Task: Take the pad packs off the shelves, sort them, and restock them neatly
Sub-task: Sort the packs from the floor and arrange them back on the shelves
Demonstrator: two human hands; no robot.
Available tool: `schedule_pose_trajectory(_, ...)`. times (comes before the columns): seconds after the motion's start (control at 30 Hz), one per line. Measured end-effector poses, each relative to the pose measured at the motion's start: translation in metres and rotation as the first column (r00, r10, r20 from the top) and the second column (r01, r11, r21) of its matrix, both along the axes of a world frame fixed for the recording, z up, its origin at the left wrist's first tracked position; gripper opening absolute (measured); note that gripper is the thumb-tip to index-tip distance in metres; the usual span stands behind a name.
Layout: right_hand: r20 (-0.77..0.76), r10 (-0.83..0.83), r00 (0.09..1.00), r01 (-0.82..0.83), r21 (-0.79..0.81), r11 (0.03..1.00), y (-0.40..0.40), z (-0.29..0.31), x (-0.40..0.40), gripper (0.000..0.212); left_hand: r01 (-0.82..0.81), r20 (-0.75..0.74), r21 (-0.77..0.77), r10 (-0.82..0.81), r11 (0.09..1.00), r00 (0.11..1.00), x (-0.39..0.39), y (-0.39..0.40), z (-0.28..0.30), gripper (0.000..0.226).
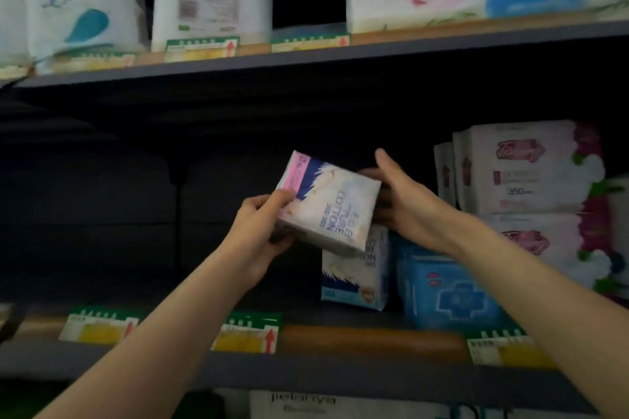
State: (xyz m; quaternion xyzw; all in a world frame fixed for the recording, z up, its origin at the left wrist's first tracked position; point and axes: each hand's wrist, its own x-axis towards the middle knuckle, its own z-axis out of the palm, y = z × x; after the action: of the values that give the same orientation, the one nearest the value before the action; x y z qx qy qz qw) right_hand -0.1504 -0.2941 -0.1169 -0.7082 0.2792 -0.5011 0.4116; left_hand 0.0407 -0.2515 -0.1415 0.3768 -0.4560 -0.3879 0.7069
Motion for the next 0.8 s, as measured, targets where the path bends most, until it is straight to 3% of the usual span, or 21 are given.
schedule_pose_trajectory(0.03,-0.057,0.01,0.998,-0.012,-0.029,0.999,0.002,0.0,0.0,0.046,0.025,-0.051,0.0,-0.025,1.0,0.998,-0.005,-0.004,-0.001,0.039)
schedule_pose_trajectory(0.1,-0.112,-0.153,0.982,0.134,-0.16,0.978,0.002,-0.001,0.002,0.089,0.102,-0.072,0.002,-0.101,0.995,0.992,-0.009,-0.007,-0.006,0.041)
schedule_pose_trajectory(0.13,-0.094,-0.212,0.973,0.19,-0.199,0.961,0.002,0.001,0.002,0.106,0.151,-0.04,0.012,-0.15,0.988,0.988,-0.008,-0.005,-0.008,0.043)
schedule_pose_trajectory(0.2,-0.109,-0.24,0.965,0.207,-0.245,0.947,0.0,0.009,0.001,0.118,0.182,0.122,0.044,-0.186,0.982,0.975,0.002,0.003,-0.013,0.053)
schedule_pose_trajectory(0.27,-0.273,-0.273,0.922,0.188,-0.3,0.935,0.002,0.018,0.0,0.119,0.11,0.265,0.04,-0.117,0.993,0.957,0.019,0.007,-0.014,0.063)
schedule_pose_trajectory(0.3,-0.405,-0.317,0.858,0.178,-0.344,0.922,0.003,0.022,0.002,0.116,0.073,0.263,0.025,-0.077,0.997,0.962,0.028,0.007,-0.013,0.062)
schedule_pose_trajectory(0.33,-0.537,-0.369,0.759,0.161,-0.394,0.905,0.003,0.024,0.005,0.108,0.053,0.227,0.013,-0.054,0.999,0.972,0.035,0.006,-0.012,0.056)
schedule_pose_trajectory(0.4,-0.726,-0.459,0.512,0.066,-0.499,0.864,0.004,0.024,0.016,0.074,0.017,0.238,0.021,-0.022,1.0,0.971,0.043,0.002,-0.014,0.041)
schedule_pose_trajectory(0.47,-0.812,-0.491,0.315,-0.026,-0.525,0.851,-0.001,0.019,0.027,0.052,-0.061,0.413,0.056,0.033,0.997,0.91,0.042,-0.009,-0.019,0.041)
schedule_pose_trajectory(0.5,-0.849,-0.458,0.264,-0.043,-0.484,0.874,-0.005,0.017,0.031,0.054,-0.096,0.503,0.06,0.053,0.994,0.863,0.038,-0.014,-0.022,0.042)
schedule_pose_trajectory(0.6,-0.903,-0.372,0.216,-0.008,-0.383,0.924,-0.017,0.013,0.032,0.079,-0.091,0.687,0.069,0.019,0.994,0.726,0.018,-0.026,-0.021,0.045)
schedule_pose_trajectory(0.73,-0.871,-0.435,0.227,-0.008,-0.448,0.894,-0.034,0.007,0.03,0.079,-0.054,0.854,0.094,-0.053,0.994,0.518,-0.006,-0.042,-0.016,0.051)
schedule_pose_trajectory(0.8,-0.835,-0.513,0.199,-0.001,-0.524,0.852,-0.044,0.0,0.031,0.083,-0.068,0.88,0.11,-0.066,0.992,0.47,-0.01,-0.049,-0.014,0.057)
